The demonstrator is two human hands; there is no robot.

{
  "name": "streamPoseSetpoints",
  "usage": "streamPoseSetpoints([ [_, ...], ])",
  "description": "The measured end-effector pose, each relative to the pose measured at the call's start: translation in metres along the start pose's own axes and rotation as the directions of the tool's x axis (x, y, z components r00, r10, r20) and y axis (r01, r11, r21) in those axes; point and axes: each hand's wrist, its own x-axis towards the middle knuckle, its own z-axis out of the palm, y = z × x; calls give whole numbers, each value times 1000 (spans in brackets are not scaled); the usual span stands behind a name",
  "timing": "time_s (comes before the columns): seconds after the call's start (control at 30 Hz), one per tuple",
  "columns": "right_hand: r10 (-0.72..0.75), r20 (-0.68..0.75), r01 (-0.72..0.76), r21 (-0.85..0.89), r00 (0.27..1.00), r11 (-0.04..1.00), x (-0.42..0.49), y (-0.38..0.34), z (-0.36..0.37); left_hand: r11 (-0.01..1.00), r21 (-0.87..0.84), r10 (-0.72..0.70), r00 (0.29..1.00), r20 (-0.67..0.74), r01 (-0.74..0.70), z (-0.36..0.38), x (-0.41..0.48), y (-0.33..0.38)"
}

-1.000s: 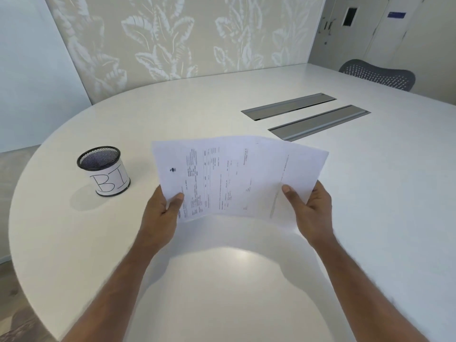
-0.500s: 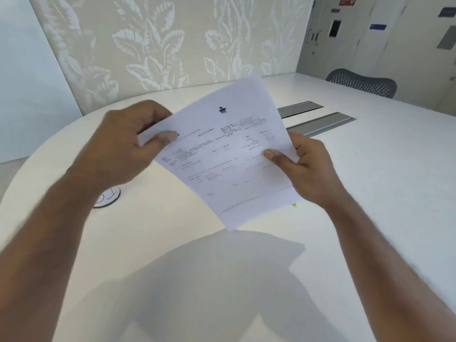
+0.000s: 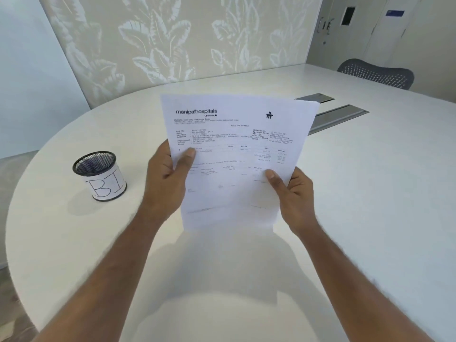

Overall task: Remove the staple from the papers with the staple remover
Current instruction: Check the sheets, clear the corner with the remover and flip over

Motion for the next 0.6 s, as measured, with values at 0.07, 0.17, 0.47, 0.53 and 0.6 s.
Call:
streamPoseSetpoints([
  [0.07, 21, -20, -22, -21, 1000, 1000, -2, 5, 0, 998, 57, -6, 1000, 8, 6, 4, -4, -2],
  [0.17, -26, -12, 25, -58, 1000, 998, 6, 2, -4, 995, 101, 6, 999, -34, -3, 4, 2, -2],
  [0.47, 107, 39, -100, -134, 994, 986, 6, 4, -8, 980, 57, -194, 981, 21, 193, -3, 6, -11],
  [0.53, 180, 104, -170, -98, 978, 981, 4, 3, -11, 959, 68, -276, 961, 14, 274, -7, 6, -17],
  [0.6, 268, 187, -249, -119, 945, 961, -3, 9, -12, 922, 111, -368, 929, -38, 370, -10, -1, -30],
])
